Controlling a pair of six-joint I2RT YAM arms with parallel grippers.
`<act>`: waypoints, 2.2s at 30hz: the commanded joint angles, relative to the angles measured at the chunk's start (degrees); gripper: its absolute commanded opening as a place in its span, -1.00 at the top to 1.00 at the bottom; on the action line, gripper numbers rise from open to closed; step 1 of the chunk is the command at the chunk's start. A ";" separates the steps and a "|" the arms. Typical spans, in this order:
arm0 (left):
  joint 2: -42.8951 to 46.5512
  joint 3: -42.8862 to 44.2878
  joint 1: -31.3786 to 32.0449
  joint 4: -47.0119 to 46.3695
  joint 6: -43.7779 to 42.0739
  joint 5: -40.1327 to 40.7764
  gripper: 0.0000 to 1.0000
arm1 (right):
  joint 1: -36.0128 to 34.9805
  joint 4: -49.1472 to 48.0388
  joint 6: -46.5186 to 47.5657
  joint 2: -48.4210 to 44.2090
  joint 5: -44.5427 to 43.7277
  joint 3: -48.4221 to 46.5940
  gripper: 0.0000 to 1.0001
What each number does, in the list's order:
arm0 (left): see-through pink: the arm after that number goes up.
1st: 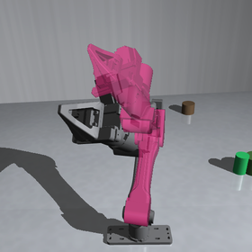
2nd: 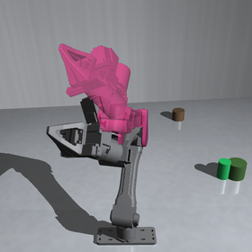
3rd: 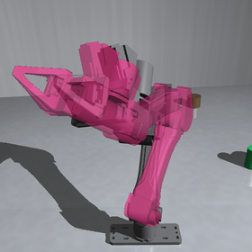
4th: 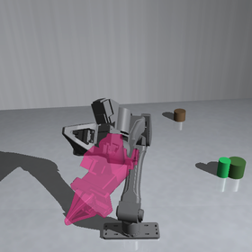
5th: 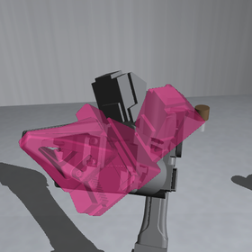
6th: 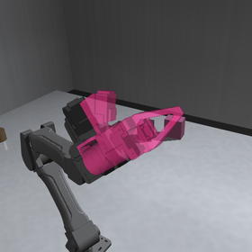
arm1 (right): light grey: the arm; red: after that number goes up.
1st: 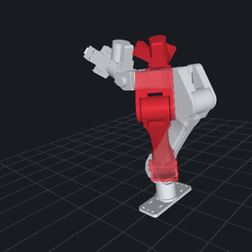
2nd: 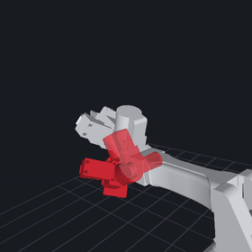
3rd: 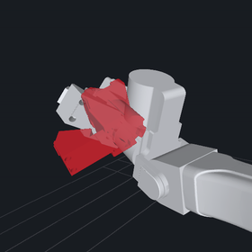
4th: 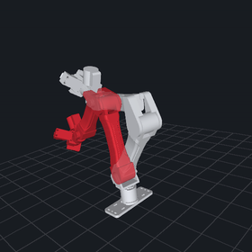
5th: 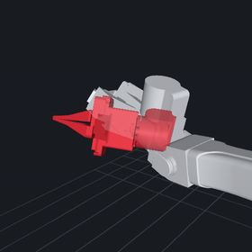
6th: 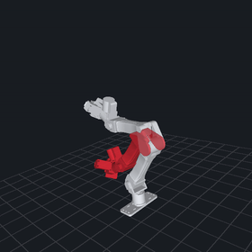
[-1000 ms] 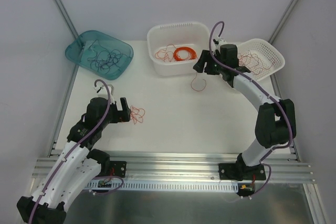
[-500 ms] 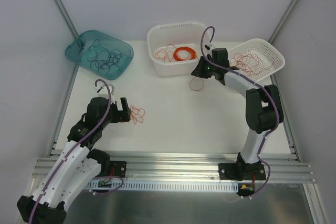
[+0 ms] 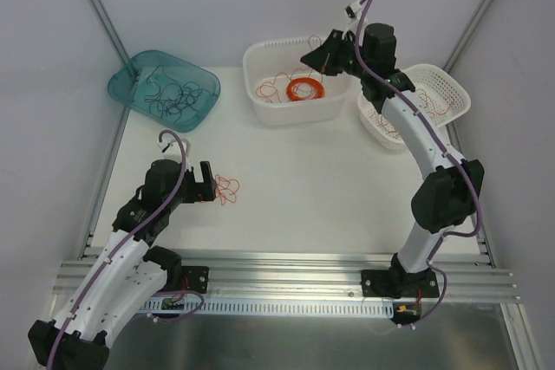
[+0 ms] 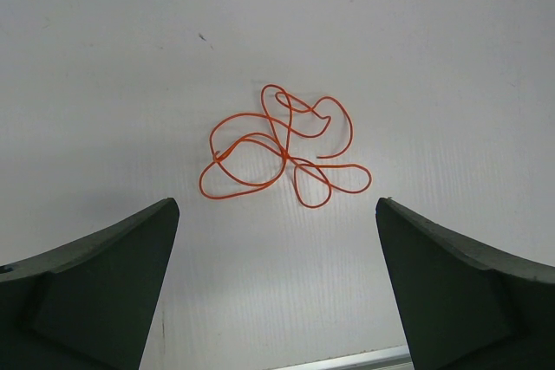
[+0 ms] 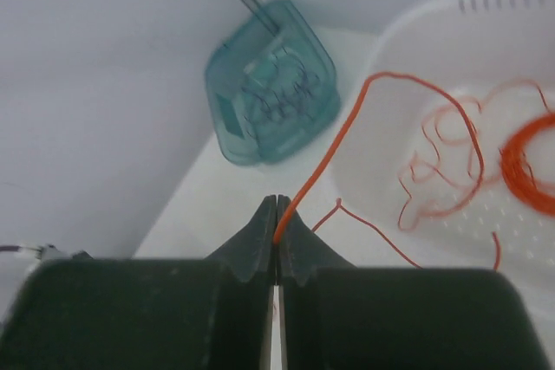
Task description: Untangle the cables
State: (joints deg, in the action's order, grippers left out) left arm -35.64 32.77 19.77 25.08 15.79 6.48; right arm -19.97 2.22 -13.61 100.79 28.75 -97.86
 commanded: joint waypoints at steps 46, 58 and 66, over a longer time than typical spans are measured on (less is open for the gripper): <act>-27.20 9.15 0.88 -1.97 18.04 -6.75 -0.47 | -8.24 15.19 11.67 -20.63 -11.96 29.03 -0.93; -35.98 10.47 3.61 -2.14 27.45 -4.11 -0.11 | -10.88 13.87 11.06 -23.36 -12.32 34.67 -0.94; -40.74 14.59 7.55 -2.23 25.61 -4.55 0.86 | -11.94 13.78 11.94 -23.71 -13.37 35.72 -0.94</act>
State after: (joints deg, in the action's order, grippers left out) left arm -75.85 43.92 25.34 23.20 41.91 1.67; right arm -31.55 17.78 -2.81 79.15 16.51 -62.50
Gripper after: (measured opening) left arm 0.124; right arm 0.968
